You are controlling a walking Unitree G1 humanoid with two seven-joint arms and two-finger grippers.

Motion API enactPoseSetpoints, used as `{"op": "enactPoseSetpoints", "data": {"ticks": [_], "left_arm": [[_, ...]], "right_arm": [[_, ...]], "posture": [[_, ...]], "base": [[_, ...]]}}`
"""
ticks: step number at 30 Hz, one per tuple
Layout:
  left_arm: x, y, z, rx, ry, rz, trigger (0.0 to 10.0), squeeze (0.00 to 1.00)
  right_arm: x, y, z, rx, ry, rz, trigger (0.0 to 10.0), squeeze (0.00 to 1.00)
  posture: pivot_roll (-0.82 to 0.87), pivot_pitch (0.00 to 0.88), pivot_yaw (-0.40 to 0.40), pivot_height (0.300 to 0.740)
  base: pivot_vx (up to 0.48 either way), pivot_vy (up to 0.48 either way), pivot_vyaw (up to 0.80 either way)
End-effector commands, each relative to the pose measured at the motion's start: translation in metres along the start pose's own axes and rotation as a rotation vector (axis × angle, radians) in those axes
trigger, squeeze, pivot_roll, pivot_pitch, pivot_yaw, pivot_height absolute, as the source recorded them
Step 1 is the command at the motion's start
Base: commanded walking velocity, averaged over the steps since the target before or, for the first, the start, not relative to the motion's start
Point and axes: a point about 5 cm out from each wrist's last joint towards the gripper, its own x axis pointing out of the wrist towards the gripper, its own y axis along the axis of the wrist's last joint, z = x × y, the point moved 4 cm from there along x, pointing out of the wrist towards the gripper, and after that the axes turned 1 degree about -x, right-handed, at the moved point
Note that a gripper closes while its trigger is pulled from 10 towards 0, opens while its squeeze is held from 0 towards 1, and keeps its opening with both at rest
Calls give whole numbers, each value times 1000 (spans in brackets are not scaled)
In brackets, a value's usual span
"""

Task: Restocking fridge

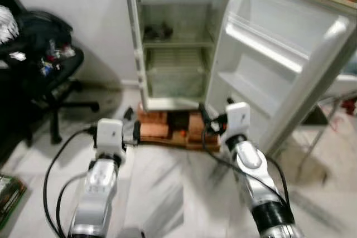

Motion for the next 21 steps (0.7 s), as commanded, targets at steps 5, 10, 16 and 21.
{"op": "enactPoseSetpoints", "data": {"ticks": [5,10,16,21], "left_arm": [[-2,2,-8,22,11,4,10000,0],[-2,1,-6,21,7,0,10000,0],[-2,0,-7,17,11,-5,10000,0],[-2,2,-5,6,-6,4,10000,0]], "right_arm": [[3,3,-10,15,24,8,10000,0],[3,2,-10,17,31,6,10000,0],[3,2,-11,17,35,2,10000,0],[4,2,-12,13,42,3,10000,0]], "posture": [[112,54,-16,740],[113,57,-18,740],[114,57,-18,740],[115,58,-20,740]], "base": [[0,-444,0],[0,-445,0],[0,-446,0],[155,-374,0]]}}
